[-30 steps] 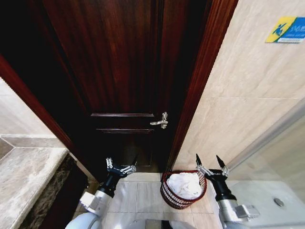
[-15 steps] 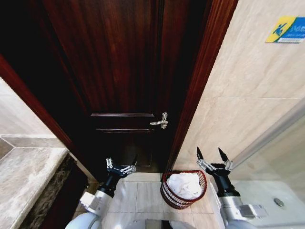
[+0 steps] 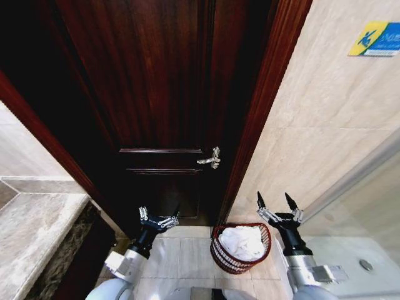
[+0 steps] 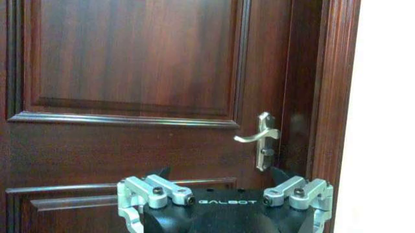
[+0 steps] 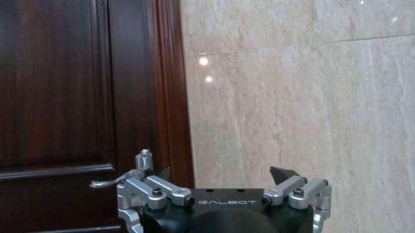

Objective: Discard the used towel into the hamper.

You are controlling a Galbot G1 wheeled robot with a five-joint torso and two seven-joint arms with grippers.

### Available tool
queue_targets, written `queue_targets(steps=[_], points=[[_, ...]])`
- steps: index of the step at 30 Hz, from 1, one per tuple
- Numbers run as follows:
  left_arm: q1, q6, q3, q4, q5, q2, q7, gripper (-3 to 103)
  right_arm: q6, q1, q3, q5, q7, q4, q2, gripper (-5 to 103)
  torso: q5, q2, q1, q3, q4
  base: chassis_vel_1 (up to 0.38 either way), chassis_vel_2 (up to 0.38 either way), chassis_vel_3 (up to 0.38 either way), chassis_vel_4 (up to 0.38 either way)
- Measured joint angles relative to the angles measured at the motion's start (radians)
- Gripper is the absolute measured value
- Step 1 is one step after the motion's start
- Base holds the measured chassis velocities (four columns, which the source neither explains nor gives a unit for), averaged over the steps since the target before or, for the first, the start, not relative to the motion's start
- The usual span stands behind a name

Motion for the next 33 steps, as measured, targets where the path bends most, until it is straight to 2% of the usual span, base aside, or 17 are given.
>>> queue_targets(steps=[24, 33], points=[[0.0, 0.0, 0.0, 0.0, 0.0, 0.0, 0.0, 100, -0.012, 0.004, -0.002, -0.008, 0.018, -0.001, 0.0, 100, 0.0, 0.0, 0.0, 0.0, 0.0, 0.0, 0.0, 0.0, 0.0], [0.0, 0.0, 0.0, 0.0, 0.0, 0.0, 0.0, 100, -0.012, 0.004, -0.002, -0.008, 0.019, -0.001, 0.0, 100, -0.0001, 0.0, 0.0, 0.0, 0.0, -0.085, -0.096, 0.103, 0.098]])
